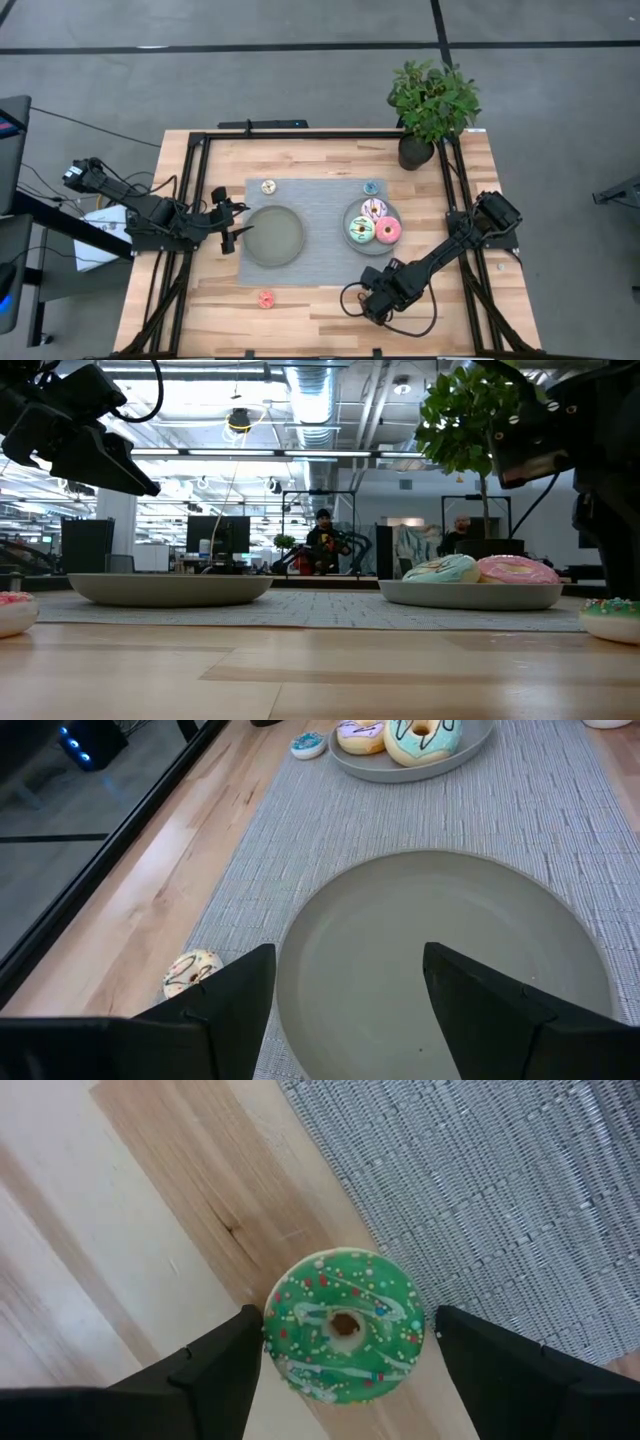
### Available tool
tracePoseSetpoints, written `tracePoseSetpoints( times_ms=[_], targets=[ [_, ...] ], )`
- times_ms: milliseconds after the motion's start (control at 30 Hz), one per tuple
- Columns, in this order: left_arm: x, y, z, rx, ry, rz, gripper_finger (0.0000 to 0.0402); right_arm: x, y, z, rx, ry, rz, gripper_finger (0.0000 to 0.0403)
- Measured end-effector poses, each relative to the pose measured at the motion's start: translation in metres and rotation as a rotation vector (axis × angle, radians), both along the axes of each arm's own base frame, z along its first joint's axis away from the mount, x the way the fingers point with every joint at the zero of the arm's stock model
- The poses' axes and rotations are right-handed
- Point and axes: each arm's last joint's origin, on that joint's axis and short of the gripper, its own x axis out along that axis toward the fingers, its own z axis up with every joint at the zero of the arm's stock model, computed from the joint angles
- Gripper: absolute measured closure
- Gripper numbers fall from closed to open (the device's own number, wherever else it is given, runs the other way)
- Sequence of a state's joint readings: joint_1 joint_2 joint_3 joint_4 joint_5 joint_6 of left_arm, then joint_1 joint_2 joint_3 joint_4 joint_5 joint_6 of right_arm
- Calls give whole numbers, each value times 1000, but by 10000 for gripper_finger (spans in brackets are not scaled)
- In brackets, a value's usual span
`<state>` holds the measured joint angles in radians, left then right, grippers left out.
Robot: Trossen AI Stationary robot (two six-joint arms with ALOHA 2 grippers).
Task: Pick & Place donuts
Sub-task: Put the small green donut into the green plate
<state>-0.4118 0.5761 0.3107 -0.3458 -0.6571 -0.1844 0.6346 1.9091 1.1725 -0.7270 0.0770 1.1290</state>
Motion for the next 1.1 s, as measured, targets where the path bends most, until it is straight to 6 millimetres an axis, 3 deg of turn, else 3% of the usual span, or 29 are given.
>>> tracePoseSetpoints(
  times_ms=[567, 933, 1100],
  targets=[
    [0, 0, 0, 0, 0, 0, 154, 0, 0, 0, 0, -1, -5, 123],
    [0, 0, 0, 0, 0, 0, 154, 0, 0, 0, -5, -3, 12, 225],
    [0, 0, 0, 0, 0, 0, 154, 0, 1, 4, 16, -18, 31, 250]
  ],
)
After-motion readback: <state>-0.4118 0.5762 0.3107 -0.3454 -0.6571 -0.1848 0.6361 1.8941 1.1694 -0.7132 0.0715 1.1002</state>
